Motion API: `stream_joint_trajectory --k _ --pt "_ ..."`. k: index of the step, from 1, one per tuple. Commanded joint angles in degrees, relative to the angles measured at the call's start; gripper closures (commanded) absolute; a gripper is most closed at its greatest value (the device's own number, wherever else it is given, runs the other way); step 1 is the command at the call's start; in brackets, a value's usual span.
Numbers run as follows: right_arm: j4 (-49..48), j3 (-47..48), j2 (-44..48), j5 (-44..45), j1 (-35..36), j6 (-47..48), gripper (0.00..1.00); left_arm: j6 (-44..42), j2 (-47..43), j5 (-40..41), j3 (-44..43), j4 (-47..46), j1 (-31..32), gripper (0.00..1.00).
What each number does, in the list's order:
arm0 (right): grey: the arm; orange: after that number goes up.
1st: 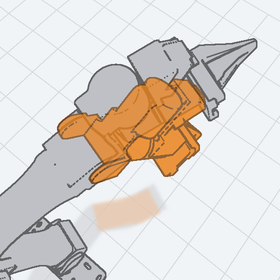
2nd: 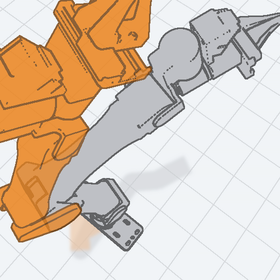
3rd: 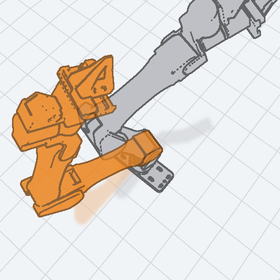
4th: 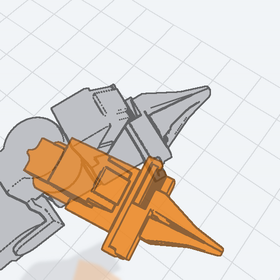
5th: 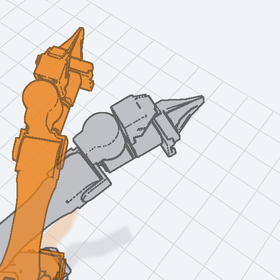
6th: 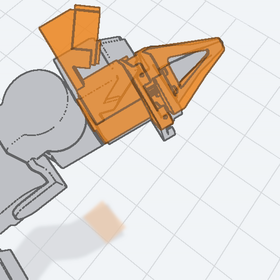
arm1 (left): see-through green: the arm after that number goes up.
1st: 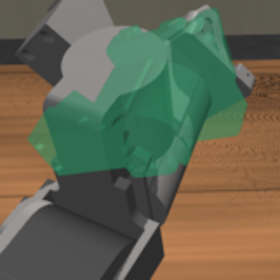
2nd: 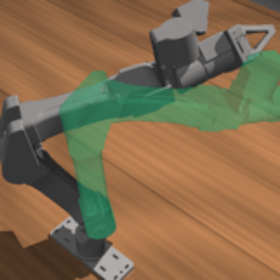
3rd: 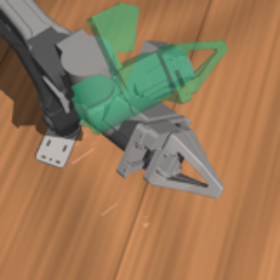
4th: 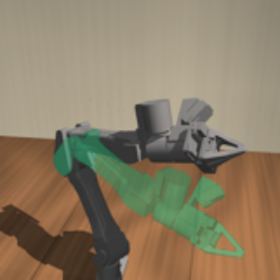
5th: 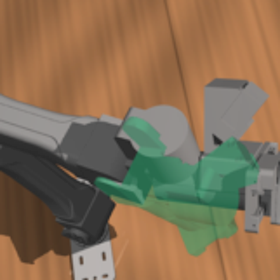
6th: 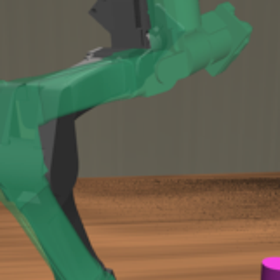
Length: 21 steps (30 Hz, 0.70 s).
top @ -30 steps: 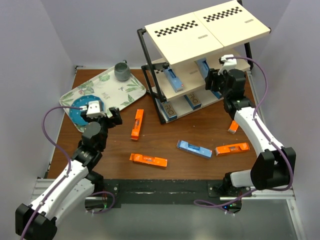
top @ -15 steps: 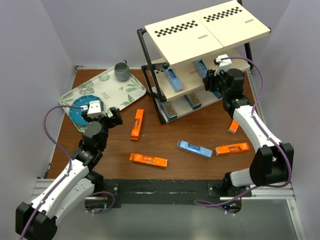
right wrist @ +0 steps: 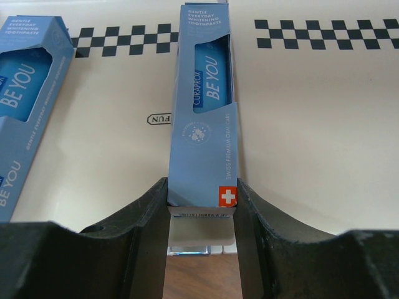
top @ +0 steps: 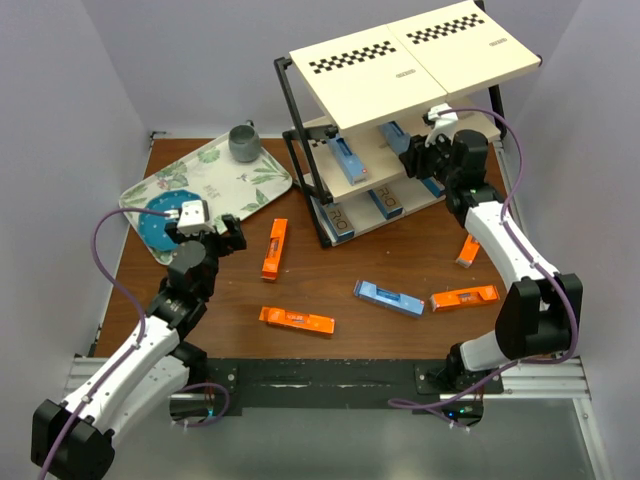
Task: Place and organize the toothpastes onto the shelf
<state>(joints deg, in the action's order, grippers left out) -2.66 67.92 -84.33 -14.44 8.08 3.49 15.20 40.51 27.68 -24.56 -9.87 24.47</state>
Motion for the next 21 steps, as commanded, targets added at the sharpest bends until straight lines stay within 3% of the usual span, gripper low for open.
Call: stream_joint_trajectory --k 1,5,6,15,21 --pt "-1.12 1.61 0.31 -2.18 -0.08 -0.15 0.76 -1.14 0.18 0.09 -1.02 -3.05 0.23 0.02" --pt "-1.04 0.72 1.19 -1.47 -0.08 -0.50 0.67 -1.14 0.18 -0.26 -0.85 -3.14 0.23 0.02" --pt "-0.86 0.55 1.45 -1.12 -0.08 -0.50 0.56 -1.23 0.18 -0.52 -0.93 -3.23 0.23 0.02" --pt "6.16 -0.59 8.65 0.46 -0.08 0.03 0.20 -2.54 -0.26 -4.38 -0.67 -4.10 0.23 0.01" --pt "19.25 -3.23 16.20 2.92 -0.08 -0.93 0.14 -4.56 -0.61 -10.79 -0.23 -5.68 0.32 0.01"
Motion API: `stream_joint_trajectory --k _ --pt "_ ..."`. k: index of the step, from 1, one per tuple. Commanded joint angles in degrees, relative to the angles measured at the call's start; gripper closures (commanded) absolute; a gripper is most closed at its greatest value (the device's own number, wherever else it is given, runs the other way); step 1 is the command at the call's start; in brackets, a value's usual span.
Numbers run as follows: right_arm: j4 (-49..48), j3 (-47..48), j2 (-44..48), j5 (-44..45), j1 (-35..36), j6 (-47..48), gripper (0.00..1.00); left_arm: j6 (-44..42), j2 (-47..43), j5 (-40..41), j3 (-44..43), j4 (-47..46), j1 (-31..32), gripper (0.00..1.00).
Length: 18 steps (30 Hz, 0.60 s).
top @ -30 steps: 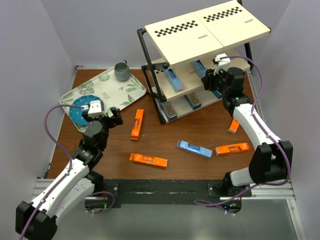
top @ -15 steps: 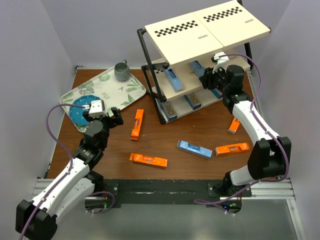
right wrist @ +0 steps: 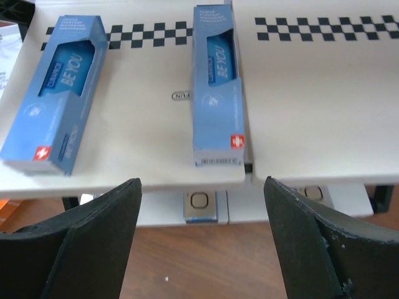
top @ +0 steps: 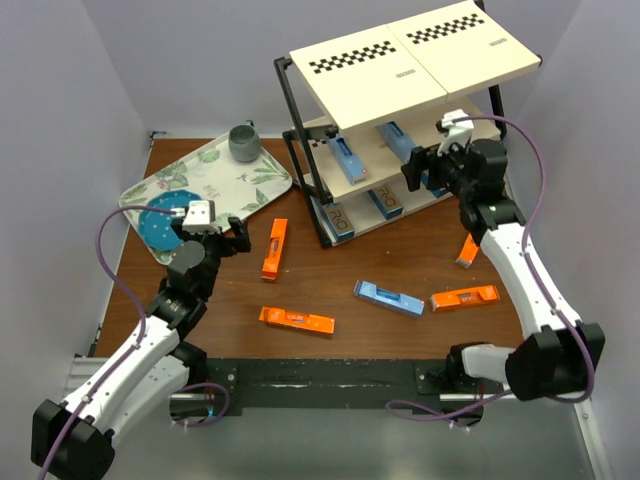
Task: Place and organize the toothpastes onto the shelf
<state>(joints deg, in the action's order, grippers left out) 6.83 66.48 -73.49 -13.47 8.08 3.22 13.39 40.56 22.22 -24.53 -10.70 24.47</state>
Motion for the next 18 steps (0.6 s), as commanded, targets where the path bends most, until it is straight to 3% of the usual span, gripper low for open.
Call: stream_joint_trajectory --k 1,10,18 --pt "11.61 -3.18 6.51 1.79 -0.08 -1.11 0.14 -3.01 -0.74 -6.21 -0.25 -5.12 0.49 0.01" --pt "39.45 -6.53 15.22 3.81 -0.08 -8.93 0.05 -4.95 -0.47 -9.82 -0.95 -4.86 4.79 0.00" --pt "49.50 -8.20 13.91 -1.46 0.36 -17.45 0.02 -5.21 -3.63 -8.95 -1.39 -3.63 7.79 0.00"
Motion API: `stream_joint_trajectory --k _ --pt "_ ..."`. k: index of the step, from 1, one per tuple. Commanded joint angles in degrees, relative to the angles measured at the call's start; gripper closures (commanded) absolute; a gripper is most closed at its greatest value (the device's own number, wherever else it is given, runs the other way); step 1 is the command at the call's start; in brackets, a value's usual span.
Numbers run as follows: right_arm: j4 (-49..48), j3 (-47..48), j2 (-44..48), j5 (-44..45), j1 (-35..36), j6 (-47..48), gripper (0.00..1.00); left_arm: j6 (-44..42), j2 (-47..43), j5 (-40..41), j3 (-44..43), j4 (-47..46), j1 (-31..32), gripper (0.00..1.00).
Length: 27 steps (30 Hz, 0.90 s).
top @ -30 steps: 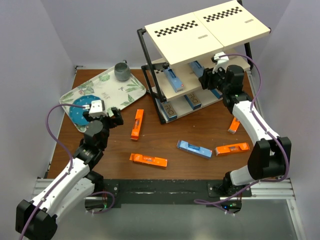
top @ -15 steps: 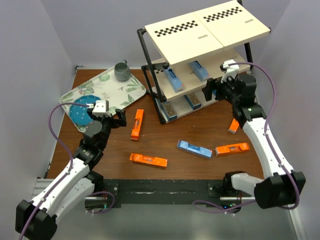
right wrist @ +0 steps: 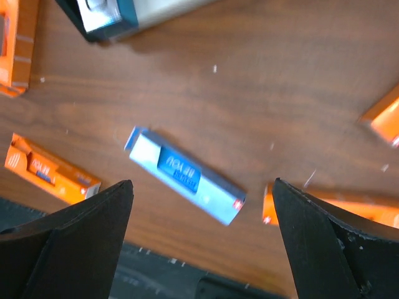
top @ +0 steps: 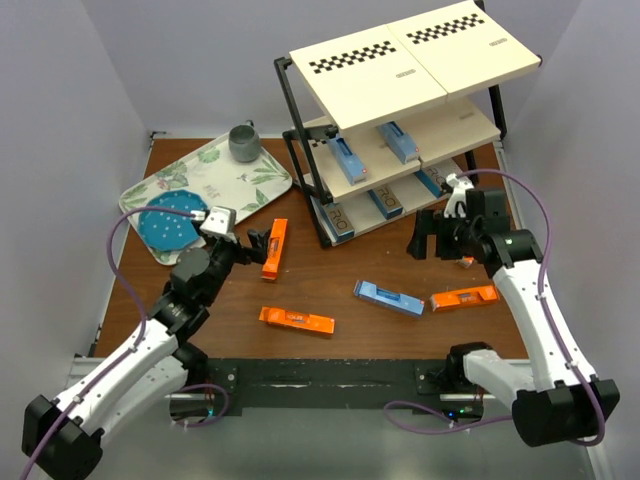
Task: Place and organize the toothpastes onto the shelf
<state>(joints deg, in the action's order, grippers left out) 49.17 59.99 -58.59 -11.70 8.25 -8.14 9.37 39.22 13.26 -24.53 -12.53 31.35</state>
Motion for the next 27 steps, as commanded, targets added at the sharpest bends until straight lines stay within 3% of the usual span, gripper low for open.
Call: stream_joint_trajectory --k 1,10,18,23,27 --pt "7.00 -2.85 -1.79 -3.76 0.27 -6.88 0.02 -1.10 -2.66 0.02 -1.39 -1.62 1.16 0.00" --pt "-4.07 -14.36 -4.51 -5.17 1.59 -11.99 0.02 -0.75 -4.94 -0.16 -1.39 -0.56 2.40 0.00" --pt "-16.63 -20.17 -10.05 -2.99 7.12 -13.74 0.02 -0.49 -5.82 -0.60 -1.39 -0.30 2.92 0.00" --pt "-17.18 -21.57 -10.85 -1.31 12.47 -16.11 0.02 -0.49 -6.26 -0.60 -1.39 -0.12 3.19 0.01" --pt "-17.43 -25.08 -5.32 -0.08 16.88 -22.24 0.02 -0.40 -6.09 -0.60 -1.31 -0.21 3.45 0.01"
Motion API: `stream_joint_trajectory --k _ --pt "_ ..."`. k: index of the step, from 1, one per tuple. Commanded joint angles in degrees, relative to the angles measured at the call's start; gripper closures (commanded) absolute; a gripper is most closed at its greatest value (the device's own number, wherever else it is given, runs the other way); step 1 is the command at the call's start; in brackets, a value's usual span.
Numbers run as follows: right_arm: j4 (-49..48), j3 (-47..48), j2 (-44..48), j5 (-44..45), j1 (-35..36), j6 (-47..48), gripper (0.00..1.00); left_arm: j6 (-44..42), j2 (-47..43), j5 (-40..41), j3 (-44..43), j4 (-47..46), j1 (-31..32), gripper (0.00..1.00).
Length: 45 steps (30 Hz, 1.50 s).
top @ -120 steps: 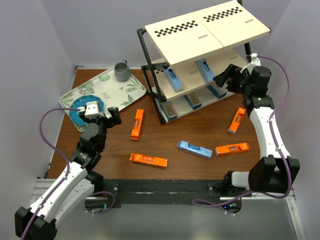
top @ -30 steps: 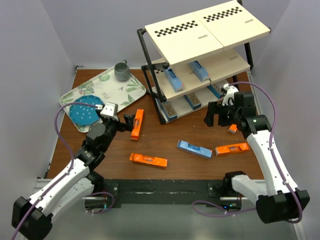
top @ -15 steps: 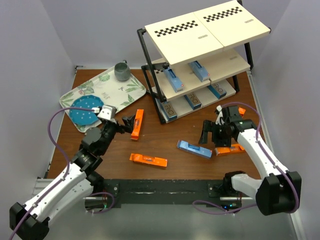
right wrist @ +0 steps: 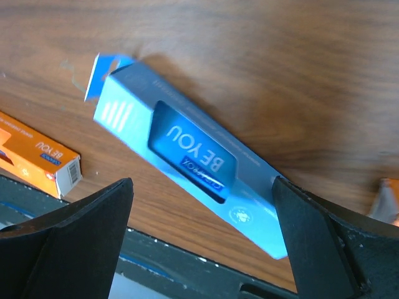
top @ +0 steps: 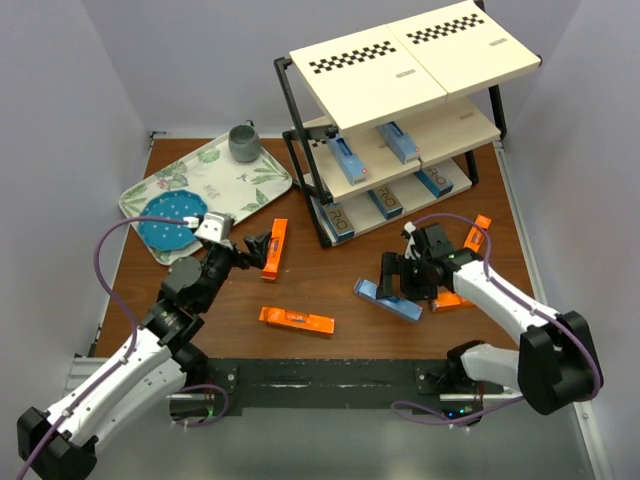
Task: Place and organize the toothpastes onto the shelf
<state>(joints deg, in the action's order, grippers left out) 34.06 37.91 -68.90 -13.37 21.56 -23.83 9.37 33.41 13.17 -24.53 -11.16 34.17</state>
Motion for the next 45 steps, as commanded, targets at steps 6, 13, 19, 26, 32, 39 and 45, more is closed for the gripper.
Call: stream_joint_trajectory --k 6,13,19,26,32,39,45 --pt "-7.59 -12.24 16.60 3.34 10.60 -17.90 0.04 -0.40 0.08 -0.69 -1.31 -1.67 1.42 0.01" --pt "-6.91 -12.78 20.39 14.84 20.69 -20.55 0.05 -0.49 0.87 -0.51 -1.31 -1.67 2.65 0.01" --pt "-3.92 -14.17 18.02 31.54 32.72 -22.92 0.07 -0.49 2.01 -0.34 -1.48 -1.67 3.44 0.01" --pt "-4.62 -14.09 12.66 43.41 45.22 -30.55 0.20 -0.40 2.98 -0.25 -1.39 -1.59 3.53 0.01" --pt "-2.70 -11.02 3.96 51.15 53.31 -35.84 0.33 -0.31 3.33 -0.16 -1.39 -1.59 3.62 0.01" --pt "-1.11 -7.86 2.19 52.92 56.04 -36.28 0.51 -0.40 3.33 0.01 -1.39 -1.50 3.62 0.01" --pt "3.72 -4.35 7.98 54.58 56.13 -35.14 0.58 -0.49 3.59 0.01 -1.48 -1.41 3.62 0.01"
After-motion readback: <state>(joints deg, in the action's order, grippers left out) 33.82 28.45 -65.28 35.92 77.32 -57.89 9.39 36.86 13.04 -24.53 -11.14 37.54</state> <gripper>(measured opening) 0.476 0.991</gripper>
